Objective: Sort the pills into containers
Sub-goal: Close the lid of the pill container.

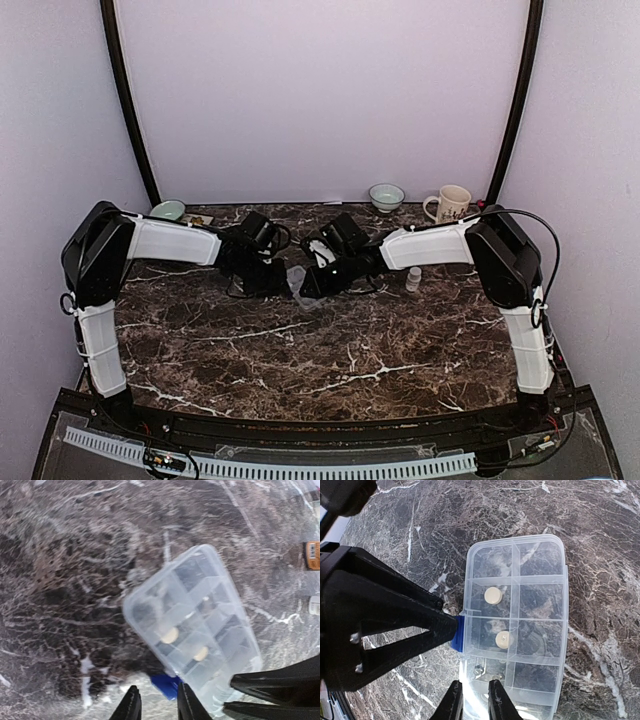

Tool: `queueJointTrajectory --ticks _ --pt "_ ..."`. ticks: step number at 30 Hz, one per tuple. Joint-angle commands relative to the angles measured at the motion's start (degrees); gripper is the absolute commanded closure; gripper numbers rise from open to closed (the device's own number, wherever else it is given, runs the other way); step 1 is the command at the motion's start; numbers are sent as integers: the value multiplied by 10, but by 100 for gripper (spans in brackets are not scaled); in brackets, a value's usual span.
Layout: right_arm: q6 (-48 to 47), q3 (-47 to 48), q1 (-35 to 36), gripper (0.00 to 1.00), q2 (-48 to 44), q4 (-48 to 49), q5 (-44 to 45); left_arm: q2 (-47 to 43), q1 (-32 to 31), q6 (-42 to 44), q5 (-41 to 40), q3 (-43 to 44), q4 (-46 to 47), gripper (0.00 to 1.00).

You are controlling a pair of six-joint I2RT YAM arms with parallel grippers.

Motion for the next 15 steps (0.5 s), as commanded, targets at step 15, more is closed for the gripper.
queueJointTrajectory --ticks 15 --pt "4 5 6 82 12 -33 3 -5 1 2 -7 -15 -42 75"
